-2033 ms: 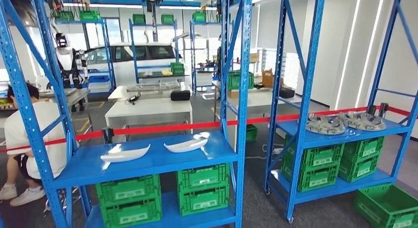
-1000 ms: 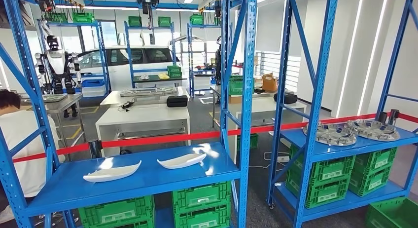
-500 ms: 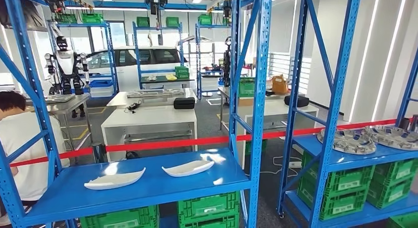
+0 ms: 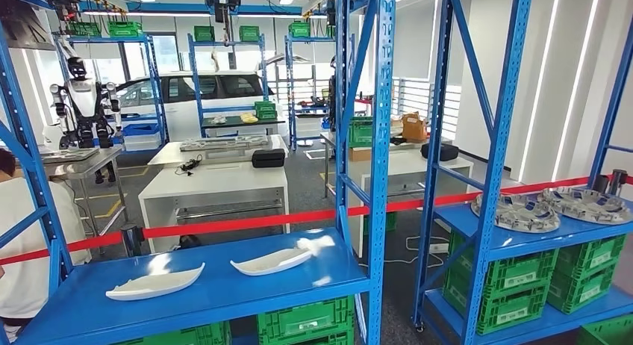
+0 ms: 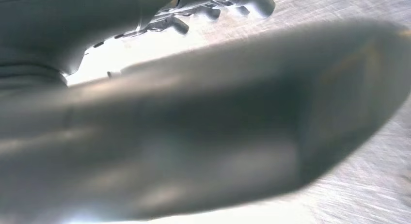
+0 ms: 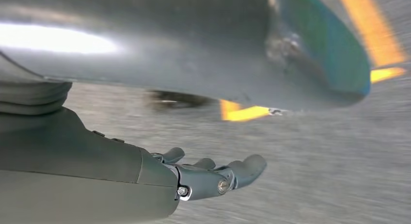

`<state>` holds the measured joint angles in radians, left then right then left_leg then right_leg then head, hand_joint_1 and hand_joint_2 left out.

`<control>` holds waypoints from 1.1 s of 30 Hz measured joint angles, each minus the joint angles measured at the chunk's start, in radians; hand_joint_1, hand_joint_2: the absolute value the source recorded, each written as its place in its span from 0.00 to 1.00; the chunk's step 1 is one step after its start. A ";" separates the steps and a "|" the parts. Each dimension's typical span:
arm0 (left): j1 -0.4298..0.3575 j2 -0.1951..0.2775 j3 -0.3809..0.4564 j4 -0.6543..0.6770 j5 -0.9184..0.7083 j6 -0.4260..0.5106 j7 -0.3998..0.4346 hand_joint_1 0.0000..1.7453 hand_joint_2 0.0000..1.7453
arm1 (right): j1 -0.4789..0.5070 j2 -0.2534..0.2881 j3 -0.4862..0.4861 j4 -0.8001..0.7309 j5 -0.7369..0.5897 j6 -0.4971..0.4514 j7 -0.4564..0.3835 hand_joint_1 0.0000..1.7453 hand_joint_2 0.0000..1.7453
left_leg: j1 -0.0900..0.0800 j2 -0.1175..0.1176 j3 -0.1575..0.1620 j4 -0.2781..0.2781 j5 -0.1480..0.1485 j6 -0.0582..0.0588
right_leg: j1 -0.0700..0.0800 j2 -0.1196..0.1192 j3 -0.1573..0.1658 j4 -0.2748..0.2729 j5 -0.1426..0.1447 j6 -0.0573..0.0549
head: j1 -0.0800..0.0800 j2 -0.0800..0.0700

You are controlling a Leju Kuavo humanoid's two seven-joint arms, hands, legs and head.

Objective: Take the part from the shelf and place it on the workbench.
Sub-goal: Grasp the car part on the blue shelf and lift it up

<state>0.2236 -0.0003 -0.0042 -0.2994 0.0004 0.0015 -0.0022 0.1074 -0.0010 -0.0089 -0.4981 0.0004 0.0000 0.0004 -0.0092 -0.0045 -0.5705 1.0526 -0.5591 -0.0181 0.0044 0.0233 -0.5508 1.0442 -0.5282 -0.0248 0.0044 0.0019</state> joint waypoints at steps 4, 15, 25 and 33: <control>-0.063 -0.004 0.000 -0.063 0.000 0.000 -0.003 0.00 1.00 | 0.066 0.001 0.000 0.056 0.000 0.000 0.000 0.00 1.00 | 0.002 -0.004 0.005 -0.018 0.054 0.002 | 0.003 -0.004 0.011 -0.006 -0.003 -0.012 | 0.002 0.000; -0.066 -0.004 0.000 -0.082 0.000 0.000 0.001 0.00 1.00 | 0.067 -0.001 0.000 0.074 0.000 0.000 -0.002 0.00 1.00 | 0.002 -0.007 0.020 -0.019 0.051 0.019 | 0.002 -0.008 0.026 -0.025 -0.003 0.009 | 0.004 0.000; -0.066 -0.004 0.000 -0.088 0.000 0.000 0.001 0.00 1.00 | 0.067 -0.001 0.000 0.077 0.000 0.000 -0.002 0.00 1.00 | 0.002 -0.007 0.019 -0.022 0.049 0.018 | 0.000 -0.008 0.028 -0.026 -0.006 0.012 | 0.004 0.000; -0.068 -0.004 0.000 -0.088 0.000 0.000 0.001 0.00 1.00 | 0.067 -0.001 0.000 0.081 0.000 0.000 -0.002 0.00 1.00 | 0.002 -0.007 0.023 -0.024 0.049 0.018 | 0.000 -0.008 0.029 -0.026 -0.007 0.010 | 0.004 0.000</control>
<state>0.1560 -0.0043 -0.0043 -0.3879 0.0004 0.0013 -0.0011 0.1744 -0.0019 -0.0087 -0.4170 0.0005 0.0003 -0.0011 -0.0070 -0.0111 -0.5475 1.0287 -0.5105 -0.0001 0.0045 0.0149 -0.5221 1.0183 -0.5353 -0.0148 0.0085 0.0019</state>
